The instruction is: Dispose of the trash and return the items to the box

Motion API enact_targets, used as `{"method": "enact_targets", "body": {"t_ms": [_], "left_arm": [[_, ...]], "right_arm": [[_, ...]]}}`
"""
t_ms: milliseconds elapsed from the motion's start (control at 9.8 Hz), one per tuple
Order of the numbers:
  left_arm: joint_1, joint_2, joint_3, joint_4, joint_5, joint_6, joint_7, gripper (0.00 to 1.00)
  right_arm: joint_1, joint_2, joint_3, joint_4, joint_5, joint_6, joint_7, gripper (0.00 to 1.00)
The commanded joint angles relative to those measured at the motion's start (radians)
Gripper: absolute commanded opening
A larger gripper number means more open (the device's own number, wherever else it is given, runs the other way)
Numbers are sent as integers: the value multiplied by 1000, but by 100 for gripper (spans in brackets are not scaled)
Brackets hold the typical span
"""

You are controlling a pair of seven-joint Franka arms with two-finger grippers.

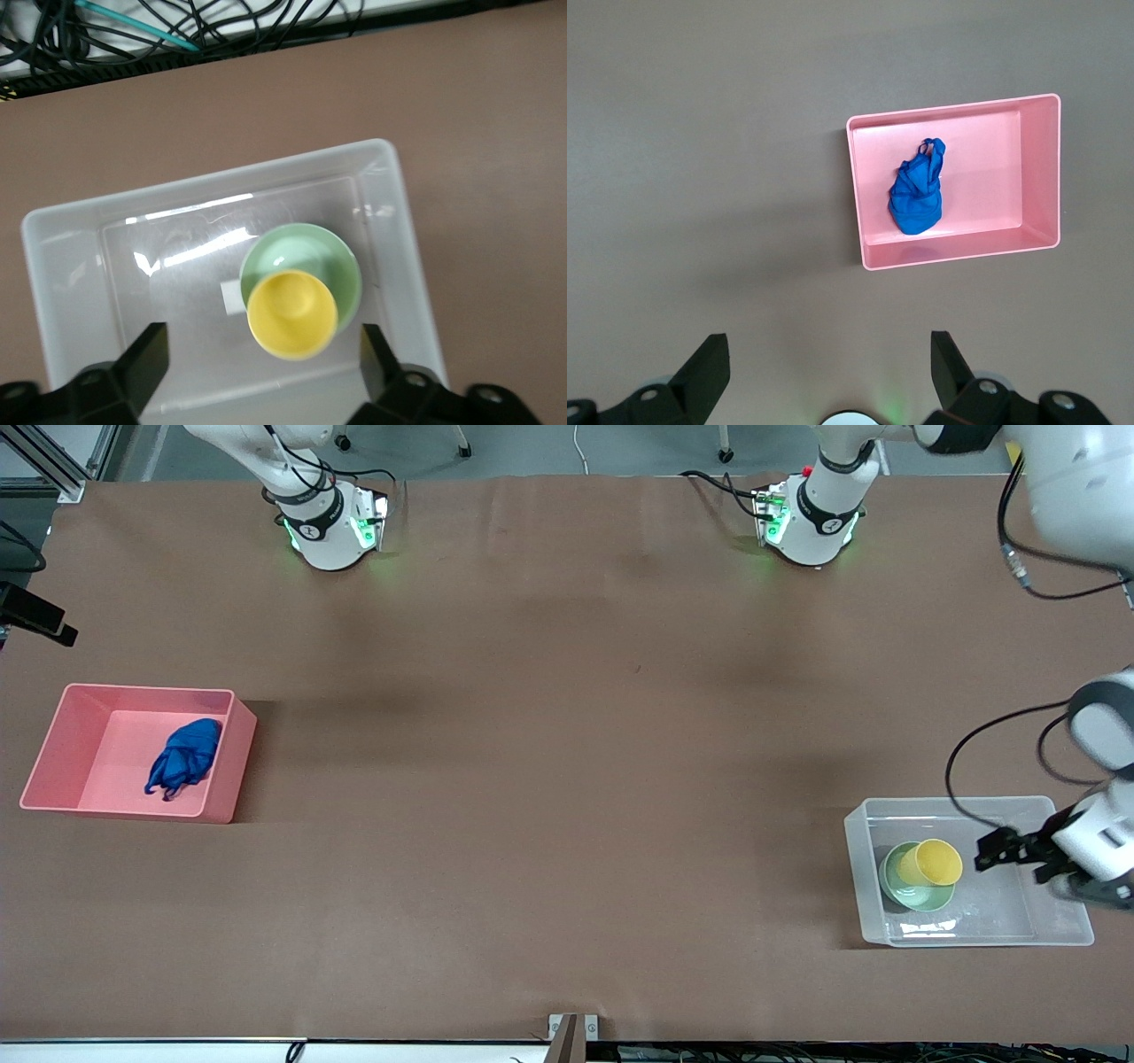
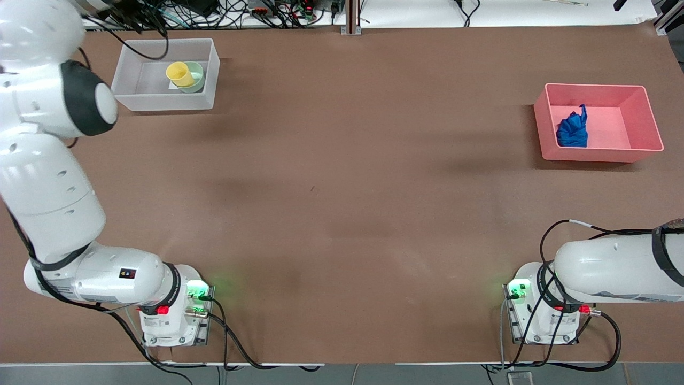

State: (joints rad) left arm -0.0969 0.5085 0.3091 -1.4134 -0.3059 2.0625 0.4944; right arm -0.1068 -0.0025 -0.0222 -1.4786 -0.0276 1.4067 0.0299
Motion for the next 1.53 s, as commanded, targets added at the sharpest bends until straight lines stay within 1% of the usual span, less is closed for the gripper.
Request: {"method": "enact_targets", "body": {"t_ms": [0,102,204,306,408,510,612,714,816,1020,1224,1327,1429], "left_arm": [[43,-221,-92,-134,135,-132,-86,100],[80,-317,-167,-181,225,-165,-159,100],[109,-390,-226,-231,259,-188,-216,100],[111,-448,-246,-257,261,-229,-271,100],[100,-462,-246,-239,263,-279,-289,100],[76,-463,-246,-192,266,-338,-313,100],[68,-456,-249,-124,271,-394,-383,100],[69,-455,-278,-64,271,-462,-425,100],[71,-455,-291,-29,271,-505,-427,100],[72,-493,-295,-39,271,-577,-430,100],[75,-518,-311,-78,283,-578,-436,100],[74,-519,-338,-79,327,-575,-460,100],[77,-518,-352,-82,329,-571,-468,100]], "right_arm": [[-5,-5,1,-6,6,9,-21,100],[-5,-13,1,-32,6,32,-34,100],[-7,-14,1,-40,6,32,-36,100],[-7,-16,1,-42,6,28,-36,100],[-7,-14,1,-40,6,26,-36,100],[-5,-14,1,-40,6,26,-35,100],[-5,-14,1,-39,6,26,-35,100],[-5,-14,2,-38,6,34,-35,100],[-5,-13,4,-34,6,49,-36,100],[-5,-13,4,-34,6,54,-35,100],[-5,-13,4,-34,6,51,-35,100],[-5,-13,4,-34,6,51,-35,100],[-5,-13,4,-34,6,49,-35,100]]}}
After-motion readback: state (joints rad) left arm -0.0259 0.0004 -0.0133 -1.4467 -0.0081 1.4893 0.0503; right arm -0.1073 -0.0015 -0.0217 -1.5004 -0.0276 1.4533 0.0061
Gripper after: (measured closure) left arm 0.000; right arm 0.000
